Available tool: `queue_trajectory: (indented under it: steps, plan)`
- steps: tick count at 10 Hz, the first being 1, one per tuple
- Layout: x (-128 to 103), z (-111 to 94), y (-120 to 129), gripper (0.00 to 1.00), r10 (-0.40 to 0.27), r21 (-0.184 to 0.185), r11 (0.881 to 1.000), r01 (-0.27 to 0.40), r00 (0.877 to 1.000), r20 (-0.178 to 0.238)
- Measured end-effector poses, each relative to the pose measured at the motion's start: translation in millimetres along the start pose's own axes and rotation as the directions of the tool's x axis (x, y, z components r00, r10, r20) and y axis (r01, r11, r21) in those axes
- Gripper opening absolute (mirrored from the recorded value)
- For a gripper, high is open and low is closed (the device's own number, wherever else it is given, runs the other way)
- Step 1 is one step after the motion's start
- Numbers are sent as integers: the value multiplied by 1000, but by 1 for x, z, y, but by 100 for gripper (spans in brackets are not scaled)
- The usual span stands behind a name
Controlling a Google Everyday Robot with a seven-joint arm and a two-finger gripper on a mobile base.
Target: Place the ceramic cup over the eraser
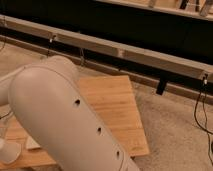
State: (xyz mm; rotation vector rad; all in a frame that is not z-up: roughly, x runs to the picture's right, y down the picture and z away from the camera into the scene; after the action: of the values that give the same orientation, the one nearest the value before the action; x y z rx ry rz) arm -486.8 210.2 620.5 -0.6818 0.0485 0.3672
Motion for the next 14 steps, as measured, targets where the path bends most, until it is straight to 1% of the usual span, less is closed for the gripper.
queue_trajectory:
  steps: [4, 6, 9, 11, 14]
  plan:
    - [4, 24, -5, 65, -15, -15, 1000, 15, 1000, -17]
    - [6, 30, -2, 65, -33, -18, 999, 32, 999, -18]
    - [13, 36, 7, 65, -62, -26, 998, 61, 998, -25]
    - [16, 38, 11, 65, -76, -25, 997, 75, 997, -31]
    - [16, 43, 21, 65, -108, -24, 994, 107, 994, -31]
